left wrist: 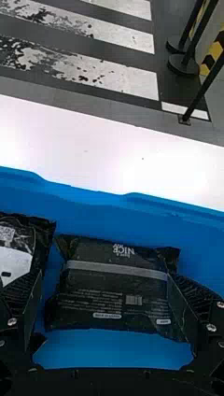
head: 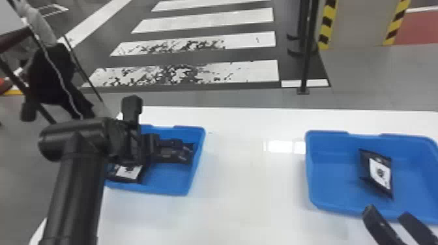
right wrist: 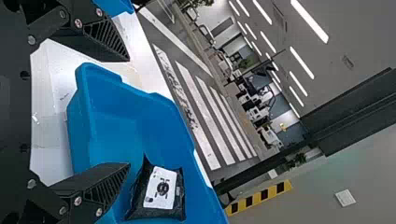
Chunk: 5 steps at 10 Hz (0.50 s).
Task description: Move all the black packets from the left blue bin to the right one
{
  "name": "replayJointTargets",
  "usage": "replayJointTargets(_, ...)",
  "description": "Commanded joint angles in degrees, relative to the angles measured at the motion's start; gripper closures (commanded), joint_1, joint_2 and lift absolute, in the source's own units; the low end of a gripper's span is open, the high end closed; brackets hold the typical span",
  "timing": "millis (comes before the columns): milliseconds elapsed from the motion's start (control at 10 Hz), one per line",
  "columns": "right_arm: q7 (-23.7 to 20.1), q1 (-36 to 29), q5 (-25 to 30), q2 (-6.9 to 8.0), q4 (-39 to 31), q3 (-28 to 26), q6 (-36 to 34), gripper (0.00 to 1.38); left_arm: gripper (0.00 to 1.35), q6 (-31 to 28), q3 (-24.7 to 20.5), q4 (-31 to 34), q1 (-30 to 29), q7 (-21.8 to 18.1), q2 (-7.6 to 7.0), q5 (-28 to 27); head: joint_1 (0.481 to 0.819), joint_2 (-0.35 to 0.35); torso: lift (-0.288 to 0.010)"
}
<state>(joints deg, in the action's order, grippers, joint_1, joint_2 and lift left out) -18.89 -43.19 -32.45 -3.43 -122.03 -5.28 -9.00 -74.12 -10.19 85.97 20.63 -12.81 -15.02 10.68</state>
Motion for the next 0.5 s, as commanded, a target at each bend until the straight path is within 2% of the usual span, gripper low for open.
replayJointTargets(0, 0.00, 0.02, -0.22, 0.00, 0.47, 0.14, -0.28, 0.24, 0.15, -0.12, 1.05, -2.79, 1.31, -0.29, 0.08, -0.06, 0.695, 0.197, -0.145)
replayJointTargets(100, 0.00, 0.02, -0.68, 0.00, 0.61, 0.25, -0.42, 0.24, 0.17, -1.53, 2.08, -5.60, 2.85, -0.38, -0.01, -0.28, 0.695, 0.194, -0.145)
replayJointTargets(200, 0.00, 0.30, -1.02, 0.00, 0.89, 0.48, -0.42, 0.25, 0.28, -2.09, 2.53, -8.98, 4.12, -0.38, 0.08, -0.40, 0.695, 0.190, -0.145)
replayJointTargets(300, -0.36, 0.86, -1.14, 0.00, 1.59, 0.59, -0.70, 0.25, 0.57, -1.53, 1.85, -11.37, 4.68, -0.38, 0.34, -1.66, 0.695, 0.189, -0.145)
replayJointTargets(400, -0.62, 0.86, -1.59, 0.00, 1.73, 0.59, -0.84, 0.25, 0.97, -0.55, 0.48, -11.65, 4.12, -0.38, 0.69, -4.05, 0.695, 0.195, -0.145)
